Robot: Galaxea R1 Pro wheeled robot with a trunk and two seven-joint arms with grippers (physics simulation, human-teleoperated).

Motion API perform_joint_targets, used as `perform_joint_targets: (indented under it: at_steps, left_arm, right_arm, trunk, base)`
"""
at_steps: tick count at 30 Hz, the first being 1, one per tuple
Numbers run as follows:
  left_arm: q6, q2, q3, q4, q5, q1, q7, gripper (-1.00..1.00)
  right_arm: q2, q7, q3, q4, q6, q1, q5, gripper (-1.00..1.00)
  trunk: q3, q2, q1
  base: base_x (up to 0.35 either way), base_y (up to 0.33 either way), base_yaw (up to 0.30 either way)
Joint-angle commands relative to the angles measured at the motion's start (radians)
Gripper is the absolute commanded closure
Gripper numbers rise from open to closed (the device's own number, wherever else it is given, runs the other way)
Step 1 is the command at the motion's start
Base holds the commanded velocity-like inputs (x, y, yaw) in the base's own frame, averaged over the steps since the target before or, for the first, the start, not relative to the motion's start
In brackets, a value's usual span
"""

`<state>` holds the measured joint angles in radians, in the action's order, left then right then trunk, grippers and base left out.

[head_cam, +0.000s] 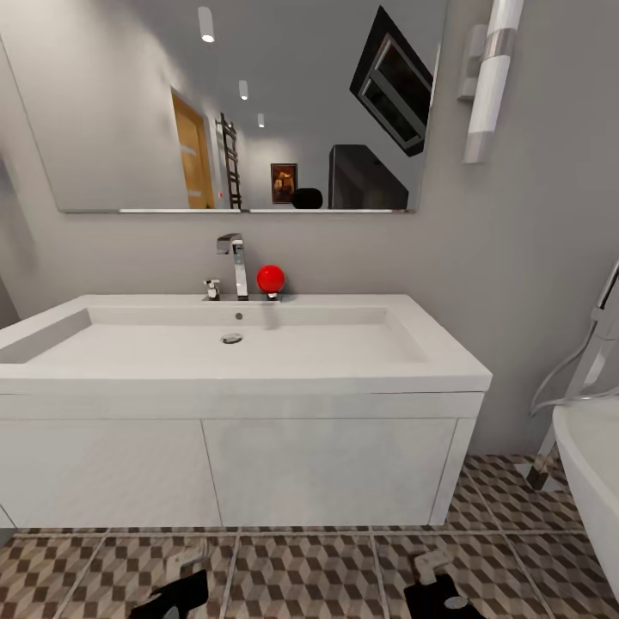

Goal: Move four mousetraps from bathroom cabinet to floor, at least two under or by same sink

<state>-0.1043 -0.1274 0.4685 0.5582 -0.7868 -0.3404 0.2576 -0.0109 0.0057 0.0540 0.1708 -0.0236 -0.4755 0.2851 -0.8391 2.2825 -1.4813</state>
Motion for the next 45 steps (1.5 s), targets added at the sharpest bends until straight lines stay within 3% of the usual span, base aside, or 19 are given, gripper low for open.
perform_joint_targets:
  at_steps: [1, 5, 8, 12, 14, 17, 26, 31, 41, 43, 45]
  left_arm:
    - [-0.016, 0.0, 0.008, 0.003, -0.004, -0.006, 0.013, 1.0]
    - [-0.062, 0.011, 0.009, 0.004, -0.004, -0.028, 0.093, 1.0]
    - [-0.078, 0.027, 0.01, 0.005, -0.004, -0.035, 0.175, 1.0]
    - [-0.07, 0.026, 0.006, 0.004, -0.007, -0.037, 0.191, 1.0]
    - [-0.07, 0.026, 0.004, 0.003, -0.006, -0.037, 0.194, 1.0]
    - [-0.07, 0.022, 0.0, -0.003, -0.005, -0.037, 0.192, 1.0]
    - [-0.065, 0.027, 0.012, -0.006, -0.002, -0.037, 0.201, 1.0]
    - [-0.015, 0.027, 0.011, -0.008, 0.011, -0.037, 0.201, 1.0]
    - [0.001, 0.02, 0.008, -0.009, 0.014, -0.037, 0.204, 1.0]
    - [0.024, 0.023, 0.009, -0.009, 0.026, -0.037, 0.222, 1.0]
    - [0.068, 0.028, 0.01, -0.009, 0.082, -0.036, 0.269, 1.0]
  right_arm:
    - [0.0, 0.012, 0.006, -0.001, 0.02, -0.007, 0.008, 1.0]
    - [0.0, 0.071, 0.007, -0.003, 0.052, -0.017, 0.006, 1.0]
    - [0.0, 0.145, 0.007, -0.005, 0.036, -0.018, 0.005, 1.0]
    - [0.0, 0.161, 0.007, -0.005, -0.072, -0.018, 0.003, 1.0]
    - [0.0, 0.162, 0.007, -0.005, -0.087, -0.018, 0.002, 1.0]
    - [0.0, 0.16, 0.008, -0.005, -0.093, -0.018, 0.001, 1.0]
    - [0.0, 0.159, 0.009, -0.006, -0.093, -0.017, -0.001, 1.0]
    - [0.001, 0.158, 0.008, -0.007, -0.093, -0.018, 0.0, 1.0]
    - [0.002, 0.15, 0.006, -0.007, -0.093, -0.018, 0.0, 1.0]
    - [0.002, 0.15, 0.006, -0.007, -0.093, -0.018, 0.001, 1.0]
    - [0.003, 0.149, 0.006, -0.007, -0.093, -0.018, 0.001, 1.0]
  trunk:
    - [-0.001, 0.0, 0.0]
    - [-0.001, 0.0, 0.0]
    - [-0.001, 0.0, 0.0]
    - [-0.001, 0.0, 0.0]
    - [-0.001, 0.0, 0.0]
    - [-0.001, 0.0, 0.0]
    - [-0.029, 0.063, -0.034]
    - [-0.045, 0.098, -0.053]
    - [-0.076, 0.168, -0.092]
    - [-0.083, 0.182, -0.099]
    - [-0.089, 0.196, -0.107]
  base:
    - [0.0, 0.0, 0.0]
    - [0.0, 0.0, 0.0]
    - [0.0, 0.0, 0.0]
    - [0.0, 0.0, 0.0]
    - [0.0, 0.0, 0.0]
    - [0.0, 0.0, 0.0]
    - [0.0, 0.0, 0.0]
    - [0.0, 0.0, 0.0]
    - [0.0, 0.0, 0.0]
    - [0.0, 0.0, 0.0]
    - [0.0, 0.0, 0.0]
